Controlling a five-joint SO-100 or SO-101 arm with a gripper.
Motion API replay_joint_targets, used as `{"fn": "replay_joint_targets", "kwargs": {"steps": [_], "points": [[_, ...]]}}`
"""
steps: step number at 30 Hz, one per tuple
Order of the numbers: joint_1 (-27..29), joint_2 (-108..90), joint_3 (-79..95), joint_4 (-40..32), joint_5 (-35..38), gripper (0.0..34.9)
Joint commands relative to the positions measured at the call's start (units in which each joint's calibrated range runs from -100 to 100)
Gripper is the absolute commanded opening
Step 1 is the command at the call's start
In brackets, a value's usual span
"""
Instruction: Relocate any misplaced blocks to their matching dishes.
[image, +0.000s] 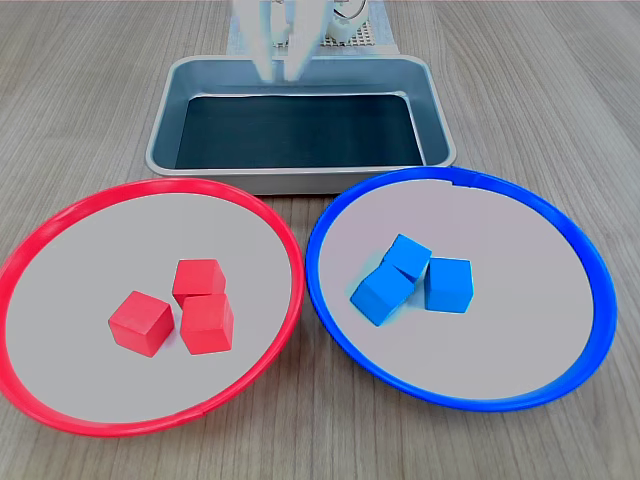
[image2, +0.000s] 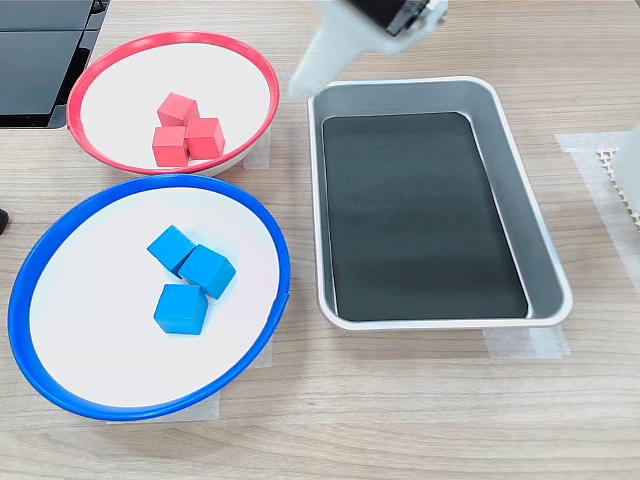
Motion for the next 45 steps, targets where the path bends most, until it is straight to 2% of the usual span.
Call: {"fn": "replay_joint_targets", "kwargs": {"steps": [1, 10, 16, 27, 33, 45], "points": [[-2.1, -12.0, 10.2, -2.4, -3.4, 0.4], [-5.2, -34.2, 33.5, -13.7, -16.6, 0.4], [-5.0, -50.2, 45.8, -16.6, -24.5, 0.4], [-3.3, -68.5, 56.4, -11.8, -37.8, 0.4], [-3.4, -76.4, 62.3, -6.8, -39.2, 0.4], [-3.4, -76.9, 66.3, -4.8, -39.7, 0.4]]}}
